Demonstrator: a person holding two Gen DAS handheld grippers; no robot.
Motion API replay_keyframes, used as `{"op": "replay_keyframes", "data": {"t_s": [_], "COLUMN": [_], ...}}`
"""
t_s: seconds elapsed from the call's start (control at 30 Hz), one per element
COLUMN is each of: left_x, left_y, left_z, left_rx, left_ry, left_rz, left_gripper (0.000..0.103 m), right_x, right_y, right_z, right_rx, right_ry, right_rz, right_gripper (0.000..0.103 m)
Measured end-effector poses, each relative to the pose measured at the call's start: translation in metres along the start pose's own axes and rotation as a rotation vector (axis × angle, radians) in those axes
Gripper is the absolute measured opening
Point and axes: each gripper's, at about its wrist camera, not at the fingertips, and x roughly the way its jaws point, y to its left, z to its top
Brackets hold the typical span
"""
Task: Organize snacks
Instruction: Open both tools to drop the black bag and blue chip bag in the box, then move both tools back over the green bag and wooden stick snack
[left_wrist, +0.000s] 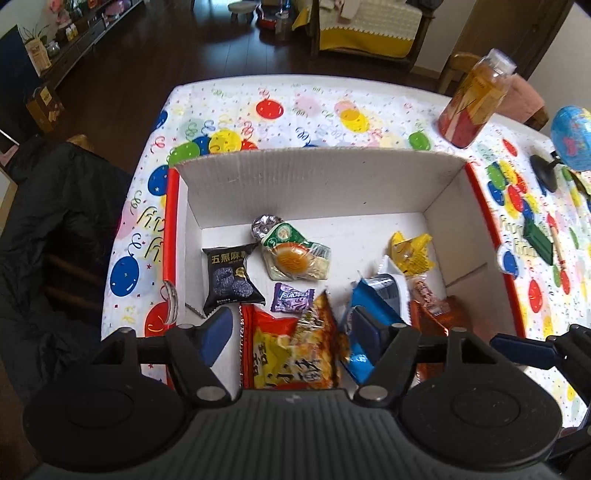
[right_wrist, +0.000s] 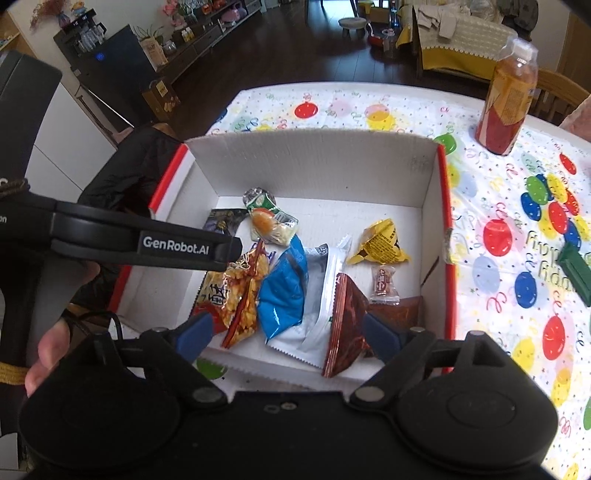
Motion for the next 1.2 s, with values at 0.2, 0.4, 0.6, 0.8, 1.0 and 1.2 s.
{"op": "replay_keyframes", "data": {"t_s": [0.2,0.4,0.6,0.8,1.0,1.2], "left_x": [-0.026,-0.05,-0.07,-0.082,-0.074,-0.056], "left_y": [-0.005,-0.018,-0.038,-0.076,-0.127,-0.185], "left_z": [-0.009,-0.019,-0.028,-0.033,-0.03,-0.023], "left_rx": [0.023,0.054,0.079,0.107,0.095,0.078], "left_ry": [-0.056,-0.112,-0.167,-0.219,-0.203,-0.197], "left_rz": [-0.022,-0.049,-0.066,-0.08,-0.087,-0.064], "left_gripper": [0.079,0.086,0.09,0.099,0.099,0.099], "right_x": [-0.027,-0.054,-0.08,-0.101,-0.115,-0.122], "right_y": [0.001,-0.007,-0.027,-0.06,-0.119,-0.192], "right_z": [-0.011,-0.023,-0.038,-0.051,-0.059,-0.067], "right_rx": [0.014,0.038,0.05,0.027,0.034,0.035], "right_ry": [-0.05,-0.101,-0.158,-0.215,-0.198,-0.164], "right_rz": [0.002,0.003,0.008,-0.002,-0.027,-0.094], "right_gripper": [0.102,0.103,0.103,0.103,0.103,0.098]}}
